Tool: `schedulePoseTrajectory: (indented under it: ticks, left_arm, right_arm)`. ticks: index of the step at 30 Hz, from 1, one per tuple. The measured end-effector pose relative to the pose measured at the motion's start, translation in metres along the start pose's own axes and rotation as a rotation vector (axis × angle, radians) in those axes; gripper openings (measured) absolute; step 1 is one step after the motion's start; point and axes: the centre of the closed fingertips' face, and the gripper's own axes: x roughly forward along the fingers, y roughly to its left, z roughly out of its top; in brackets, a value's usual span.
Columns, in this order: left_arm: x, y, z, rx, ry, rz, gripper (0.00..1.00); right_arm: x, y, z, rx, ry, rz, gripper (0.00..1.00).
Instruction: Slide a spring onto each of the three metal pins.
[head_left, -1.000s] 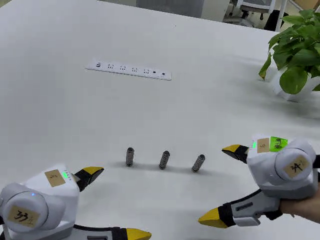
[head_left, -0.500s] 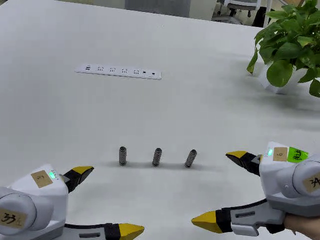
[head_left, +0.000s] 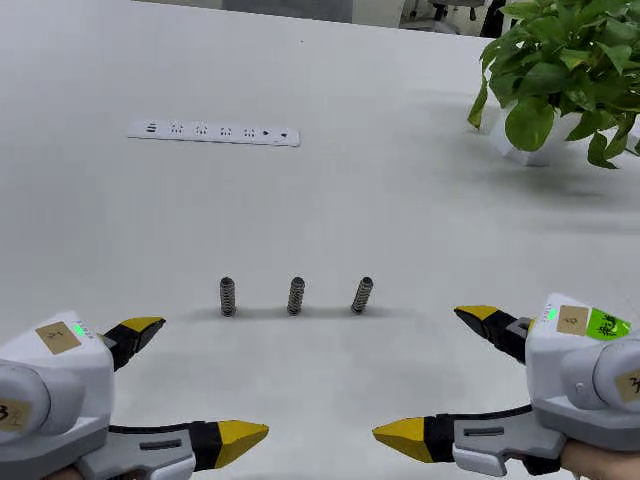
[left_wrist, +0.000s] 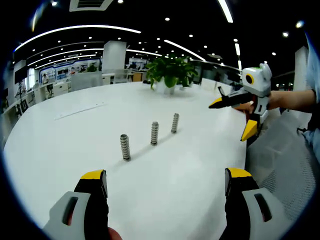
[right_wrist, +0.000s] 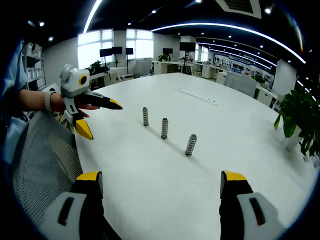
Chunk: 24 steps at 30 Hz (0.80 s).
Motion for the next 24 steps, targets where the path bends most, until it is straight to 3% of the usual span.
schedulePoseTrajectory:
  ticks: [4, 9, 12, 20, 23, 24]
  left_arm:
    - [0.0, 0.0, -0.001, 0.007, 0.003, -0.002, 1.0]
    - [0.001, -0.002, 0.003, 0.018, -0.005, 0.004, 1.0]
    - [0.0, -0.001, 0.003, 0.019, -0.008, 0.005, 1.0]
    - [0.0, 0.0, 0.002, 0.019, -0.008, 0.008, 1.0]
    - [0.0, 0.001, 0.0, 0.02, 0.001, 0.01, 1.0]
    - [0.0, 0.001, 0.0, 0.02, 0.002, 0.011, 1.0]
  right_arm:
    - [-0.001, 0.001, -0.004, 0.012, -0.019, -0.032, 0.99]
    - [-0.004, -0.009, -0.008, 0.038, -0.06, -0.1, 0.99]
    - [-0.003, -0.004, -0.009, 0.012, -0.039, -0.078, 0.99]
    - [0.0, -0.003, -0.006, 0.026, -0.066, -0.077, 0.99]
    - [0.004, 0.002, -0.011, -0.037, -0.027, -0.073, 0.99]
    - [0.005, 0.007, -0.009, -0.026, -0.037, -0.057, 0.99]
